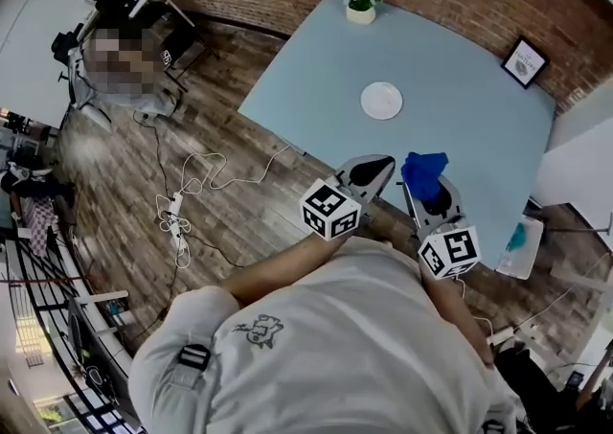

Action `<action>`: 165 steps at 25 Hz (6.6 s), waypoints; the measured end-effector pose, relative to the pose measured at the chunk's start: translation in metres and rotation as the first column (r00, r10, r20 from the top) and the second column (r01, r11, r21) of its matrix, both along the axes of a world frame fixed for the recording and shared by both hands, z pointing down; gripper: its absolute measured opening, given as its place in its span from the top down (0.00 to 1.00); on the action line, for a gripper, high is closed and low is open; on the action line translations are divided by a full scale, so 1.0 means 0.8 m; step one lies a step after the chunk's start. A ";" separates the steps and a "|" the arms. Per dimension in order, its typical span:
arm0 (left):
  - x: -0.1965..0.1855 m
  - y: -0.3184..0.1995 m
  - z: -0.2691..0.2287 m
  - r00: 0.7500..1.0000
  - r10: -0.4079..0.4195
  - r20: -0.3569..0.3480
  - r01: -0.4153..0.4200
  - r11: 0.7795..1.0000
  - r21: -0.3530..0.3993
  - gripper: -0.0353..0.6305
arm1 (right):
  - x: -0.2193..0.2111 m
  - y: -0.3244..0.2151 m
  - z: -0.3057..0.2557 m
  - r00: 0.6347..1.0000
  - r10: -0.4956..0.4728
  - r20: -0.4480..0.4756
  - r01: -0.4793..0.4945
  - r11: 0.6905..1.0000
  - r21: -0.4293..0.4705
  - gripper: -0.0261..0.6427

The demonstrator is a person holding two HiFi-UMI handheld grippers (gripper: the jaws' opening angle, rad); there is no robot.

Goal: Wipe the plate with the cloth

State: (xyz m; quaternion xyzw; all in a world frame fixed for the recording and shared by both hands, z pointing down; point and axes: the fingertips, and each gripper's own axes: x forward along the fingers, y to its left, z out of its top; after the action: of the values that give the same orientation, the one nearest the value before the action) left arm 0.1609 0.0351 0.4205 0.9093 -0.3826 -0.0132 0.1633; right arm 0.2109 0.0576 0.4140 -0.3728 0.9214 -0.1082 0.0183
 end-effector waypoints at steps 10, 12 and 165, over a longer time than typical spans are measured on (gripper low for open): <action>-0.042 -0.063 -0.004 0.998 0.060 -0.011 -0.060 0.998 0.004 0.94 | -0.041 -0.054 0.001 0.998 0.068 -0.017 -0.068 0.997 -0.018 0.76; -0.055 -0.079 -0.001 0.997 0.071 -0.011 -0.071 0.997 -0.005 0.94 | -0.055 -0.067 0.002 0.997 0.078 -0.023 -0.078 0.997 -0.017 0.76; -0.300 -0.307 -0.012 0.889 0.315 -0.333 -0.395 0.896 -0.205 0.92 | -0.344 -0.306 0.005 0.806 -0.028 -0.591 0.038 0.999 0.004 0.77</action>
State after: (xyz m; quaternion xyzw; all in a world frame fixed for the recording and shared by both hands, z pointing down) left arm -0.0791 -0.2107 0.4112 0.9217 -0.1782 -0.0648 0.3383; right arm -0.0645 -0.1873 0.4180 -0.3715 0.8887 0.0202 -0.2680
